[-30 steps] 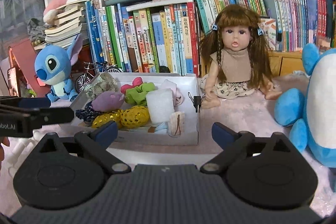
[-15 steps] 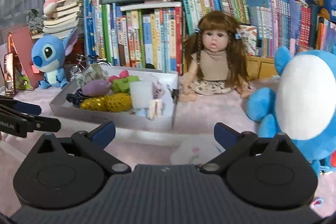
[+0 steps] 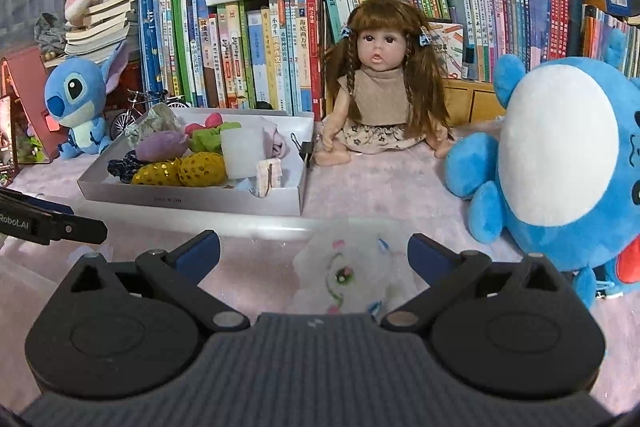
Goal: Organize soft objects
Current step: 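Move both tools back over the paper crane and white plush, then grasp the white paper crane with the left gripper while the right gripper grasps the white fluffy plush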
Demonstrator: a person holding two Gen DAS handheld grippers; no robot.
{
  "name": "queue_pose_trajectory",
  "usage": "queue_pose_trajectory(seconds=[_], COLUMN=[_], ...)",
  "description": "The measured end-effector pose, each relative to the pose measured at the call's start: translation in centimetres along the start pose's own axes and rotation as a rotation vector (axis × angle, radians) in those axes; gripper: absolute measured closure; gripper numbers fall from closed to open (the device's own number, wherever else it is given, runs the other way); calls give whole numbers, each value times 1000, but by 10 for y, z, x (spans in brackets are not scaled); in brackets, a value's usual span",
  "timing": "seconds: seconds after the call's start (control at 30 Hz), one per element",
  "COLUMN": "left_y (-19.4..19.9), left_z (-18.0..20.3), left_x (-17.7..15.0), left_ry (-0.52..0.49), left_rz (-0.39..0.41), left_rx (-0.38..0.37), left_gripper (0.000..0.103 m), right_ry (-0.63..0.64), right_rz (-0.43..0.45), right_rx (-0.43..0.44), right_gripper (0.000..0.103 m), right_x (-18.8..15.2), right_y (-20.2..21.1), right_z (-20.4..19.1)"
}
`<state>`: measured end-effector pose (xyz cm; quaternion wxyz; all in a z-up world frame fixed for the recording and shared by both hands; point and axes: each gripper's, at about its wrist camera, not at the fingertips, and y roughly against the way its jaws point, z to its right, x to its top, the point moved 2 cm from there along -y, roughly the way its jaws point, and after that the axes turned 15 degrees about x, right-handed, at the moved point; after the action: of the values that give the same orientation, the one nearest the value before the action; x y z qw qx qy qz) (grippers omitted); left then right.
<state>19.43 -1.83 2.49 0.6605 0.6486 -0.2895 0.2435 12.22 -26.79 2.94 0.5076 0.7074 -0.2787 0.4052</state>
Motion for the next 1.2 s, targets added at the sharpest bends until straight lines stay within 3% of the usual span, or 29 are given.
queue_pose_trajectory(seconds=[0.4,0.67,0.87,1.03,1.13,1.2], left_y=[-14,-20,-22,-20,-18,-17], left_z=[2,7,11,16,17,18], left_x=[-7,-12,-17,-19,-22,-23], left_ry=[32,38,13,-7,-26,-35], left_rz=[-85,-123,-124,-116,-109,-105], left_rx=[-54,-61,-57,-63,-59,-59], left_gripper=[48,48,49,57,69,69], right_ry=[-24,-81,-34,-3,28,50], right_rz=[-22,5,5,-15,-25,-32], right_rx=[-39,-27,-26,-62,-83,-90], right_gripper=[0,0,5,7,9,11], right_x=[-23,-23,-19,-20,-22,-23], right_y=[20,15,1,-15,-21,-24], right_z=[14,17,5,0,-3,-6])
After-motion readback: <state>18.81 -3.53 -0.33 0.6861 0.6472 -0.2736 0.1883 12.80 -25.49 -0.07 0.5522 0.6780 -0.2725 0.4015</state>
